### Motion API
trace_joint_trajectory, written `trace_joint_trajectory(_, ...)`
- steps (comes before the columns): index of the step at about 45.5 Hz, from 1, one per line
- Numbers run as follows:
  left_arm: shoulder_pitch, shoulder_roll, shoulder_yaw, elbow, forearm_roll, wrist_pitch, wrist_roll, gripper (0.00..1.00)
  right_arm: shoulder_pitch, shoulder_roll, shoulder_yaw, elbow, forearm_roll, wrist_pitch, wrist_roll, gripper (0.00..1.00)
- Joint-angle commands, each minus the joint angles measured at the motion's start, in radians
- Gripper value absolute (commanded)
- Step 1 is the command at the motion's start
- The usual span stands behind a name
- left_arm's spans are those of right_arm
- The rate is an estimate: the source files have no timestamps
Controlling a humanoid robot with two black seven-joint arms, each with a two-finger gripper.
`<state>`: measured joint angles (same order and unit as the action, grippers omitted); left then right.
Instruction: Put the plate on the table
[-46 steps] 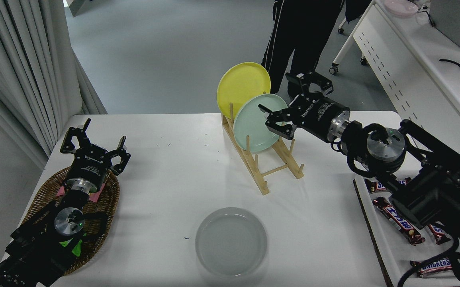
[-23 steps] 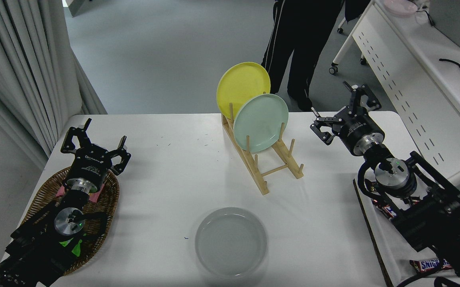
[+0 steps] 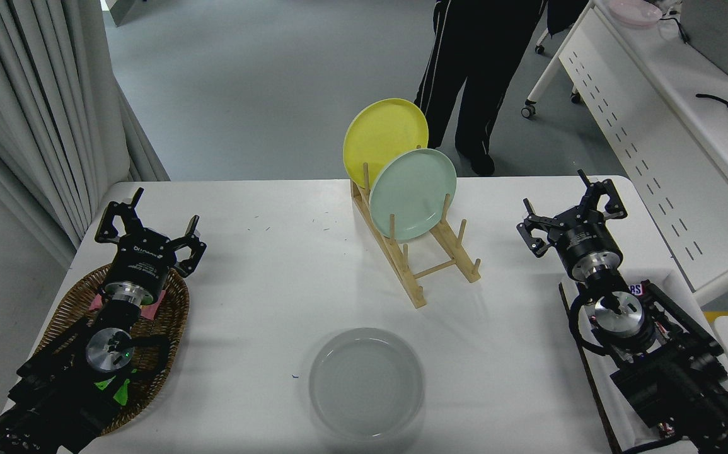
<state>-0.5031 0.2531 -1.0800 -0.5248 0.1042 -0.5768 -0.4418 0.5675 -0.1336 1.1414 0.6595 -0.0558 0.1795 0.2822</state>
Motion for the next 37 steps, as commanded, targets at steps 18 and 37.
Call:
trace_joint_trajectory(18,0.0,0.0,0.0,0.0,0.0,0.0,0.0,1.0,-0.001,0.026,-0.011,-0.035,0.001,0.011,0.018,1.0)
trace_joint_trajectory(37,0.0,0.0,0.0,0.0,0.0,0.0,0.0,1.0,-0.001,0.031,-0.012,-0.038,0.001,0.008,0.018,1.0)
